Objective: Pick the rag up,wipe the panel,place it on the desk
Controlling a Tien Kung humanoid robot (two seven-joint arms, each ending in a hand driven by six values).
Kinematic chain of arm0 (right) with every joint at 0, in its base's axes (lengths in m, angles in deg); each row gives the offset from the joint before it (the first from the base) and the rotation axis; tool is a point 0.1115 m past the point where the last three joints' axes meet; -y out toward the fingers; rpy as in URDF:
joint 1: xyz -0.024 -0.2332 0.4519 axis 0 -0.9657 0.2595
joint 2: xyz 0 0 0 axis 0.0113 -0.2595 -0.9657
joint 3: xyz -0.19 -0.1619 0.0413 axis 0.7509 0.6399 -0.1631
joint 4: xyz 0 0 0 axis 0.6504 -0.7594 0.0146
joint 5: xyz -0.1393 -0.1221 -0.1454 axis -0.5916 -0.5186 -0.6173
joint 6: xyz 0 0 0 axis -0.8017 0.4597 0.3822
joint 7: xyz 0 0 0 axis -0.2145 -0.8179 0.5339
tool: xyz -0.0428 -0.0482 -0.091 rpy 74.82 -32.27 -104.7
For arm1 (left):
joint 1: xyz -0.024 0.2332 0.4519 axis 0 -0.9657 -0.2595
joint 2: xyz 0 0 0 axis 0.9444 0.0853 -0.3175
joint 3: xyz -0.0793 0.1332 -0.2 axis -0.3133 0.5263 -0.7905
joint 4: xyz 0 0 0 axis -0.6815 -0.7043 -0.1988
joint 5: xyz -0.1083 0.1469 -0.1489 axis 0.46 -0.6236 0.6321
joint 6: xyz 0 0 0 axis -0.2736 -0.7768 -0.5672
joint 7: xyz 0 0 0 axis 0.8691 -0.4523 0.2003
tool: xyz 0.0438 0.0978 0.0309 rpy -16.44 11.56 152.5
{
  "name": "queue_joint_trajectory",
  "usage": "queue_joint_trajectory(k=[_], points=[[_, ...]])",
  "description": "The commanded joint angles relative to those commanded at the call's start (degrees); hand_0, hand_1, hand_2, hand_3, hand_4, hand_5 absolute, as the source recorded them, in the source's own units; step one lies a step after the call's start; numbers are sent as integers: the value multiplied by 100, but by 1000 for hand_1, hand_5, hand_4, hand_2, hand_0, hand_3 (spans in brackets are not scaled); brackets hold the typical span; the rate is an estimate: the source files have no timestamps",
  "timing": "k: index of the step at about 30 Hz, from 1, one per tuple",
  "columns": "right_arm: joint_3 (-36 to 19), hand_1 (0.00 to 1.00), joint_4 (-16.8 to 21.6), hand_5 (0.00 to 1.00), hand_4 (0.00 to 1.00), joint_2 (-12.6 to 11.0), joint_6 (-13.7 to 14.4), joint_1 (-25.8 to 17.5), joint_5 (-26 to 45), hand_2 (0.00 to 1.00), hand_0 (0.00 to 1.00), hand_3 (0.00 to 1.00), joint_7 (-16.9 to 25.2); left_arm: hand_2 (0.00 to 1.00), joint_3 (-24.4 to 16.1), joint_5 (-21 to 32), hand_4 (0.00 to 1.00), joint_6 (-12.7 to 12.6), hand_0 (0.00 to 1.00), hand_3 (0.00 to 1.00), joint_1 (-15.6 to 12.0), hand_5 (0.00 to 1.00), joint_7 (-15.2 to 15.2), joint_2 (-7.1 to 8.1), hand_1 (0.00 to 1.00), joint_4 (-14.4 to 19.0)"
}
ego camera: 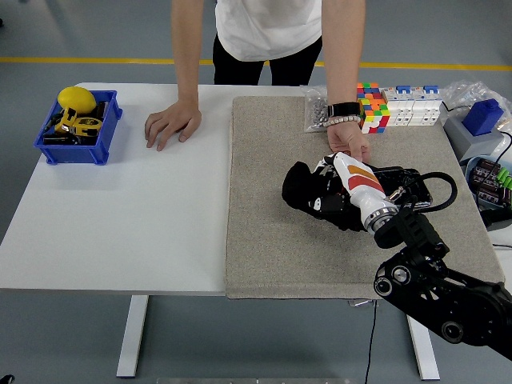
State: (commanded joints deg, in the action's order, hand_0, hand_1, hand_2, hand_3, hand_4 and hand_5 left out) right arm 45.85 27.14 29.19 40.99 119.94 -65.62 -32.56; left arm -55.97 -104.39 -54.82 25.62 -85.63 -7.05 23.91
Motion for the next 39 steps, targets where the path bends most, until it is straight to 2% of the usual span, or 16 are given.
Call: queue_joint_trajectory(k=[17,31,39], points=[[-325,269,-204,2,895,-79,-32,-27,-112,319,161,375,-24,732,-8,-7,670,5,687,604,-3,617,6,-8,727,0],[-560,269,-429,2,897,-307,-34,-104,-138,320,161,374,-24,732,-46,-25,671,7,688,604,7,618,10,-24,727,0],[-899,268,-654,2,898,-433,-32,-168,-182,319,161,375,-24,731,-77,-37,671,8,686,604,1,616,12,-31,727,0]])
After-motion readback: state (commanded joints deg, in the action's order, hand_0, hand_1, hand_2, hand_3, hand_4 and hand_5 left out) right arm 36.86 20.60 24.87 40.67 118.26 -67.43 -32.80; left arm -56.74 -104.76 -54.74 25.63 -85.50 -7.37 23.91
